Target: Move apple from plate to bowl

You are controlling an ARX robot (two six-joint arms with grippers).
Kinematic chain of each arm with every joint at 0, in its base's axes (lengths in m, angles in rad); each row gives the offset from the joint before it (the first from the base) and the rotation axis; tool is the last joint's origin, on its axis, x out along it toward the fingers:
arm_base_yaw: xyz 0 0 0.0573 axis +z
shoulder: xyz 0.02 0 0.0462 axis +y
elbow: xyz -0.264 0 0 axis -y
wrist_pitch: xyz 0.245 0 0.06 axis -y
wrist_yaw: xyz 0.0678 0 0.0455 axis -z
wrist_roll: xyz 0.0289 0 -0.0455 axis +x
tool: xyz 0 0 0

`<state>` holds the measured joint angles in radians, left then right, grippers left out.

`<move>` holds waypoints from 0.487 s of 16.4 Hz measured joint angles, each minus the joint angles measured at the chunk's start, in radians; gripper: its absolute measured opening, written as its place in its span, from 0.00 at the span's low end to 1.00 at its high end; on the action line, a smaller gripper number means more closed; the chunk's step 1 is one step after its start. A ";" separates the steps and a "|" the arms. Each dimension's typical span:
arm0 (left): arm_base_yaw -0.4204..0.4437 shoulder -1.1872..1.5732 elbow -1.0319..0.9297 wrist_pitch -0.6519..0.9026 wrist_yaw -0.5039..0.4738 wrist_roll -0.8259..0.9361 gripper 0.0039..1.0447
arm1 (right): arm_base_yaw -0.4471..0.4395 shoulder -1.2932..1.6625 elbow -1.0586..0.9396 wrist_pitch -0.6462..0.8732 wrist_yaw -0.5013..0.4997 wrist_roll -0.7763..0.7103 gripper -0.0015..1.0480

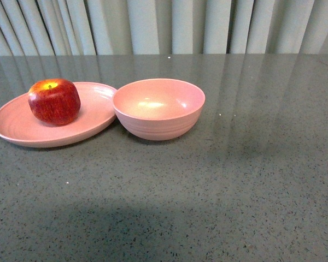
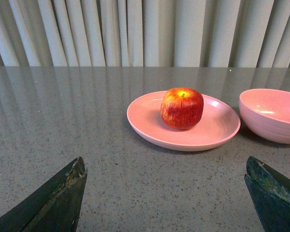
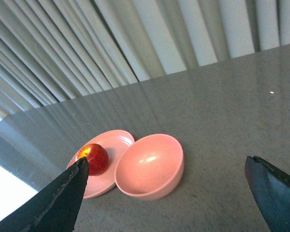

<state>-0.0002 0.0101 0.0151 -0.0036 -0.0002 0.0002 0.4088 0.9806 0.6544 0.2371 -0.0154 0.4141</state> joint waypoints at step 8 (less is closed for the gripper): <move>0.000 0.000 0.000 0.000 0.000 0.000 0.94 | -0.190 -0.647 -0.434 -0.130 0.238 -0.372 0.36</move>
<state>-0.0002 0.0101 0.0151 -0.0032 -0.0002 0.0006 0.2188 0.3336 0.2203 0.1070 0.2230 0.0422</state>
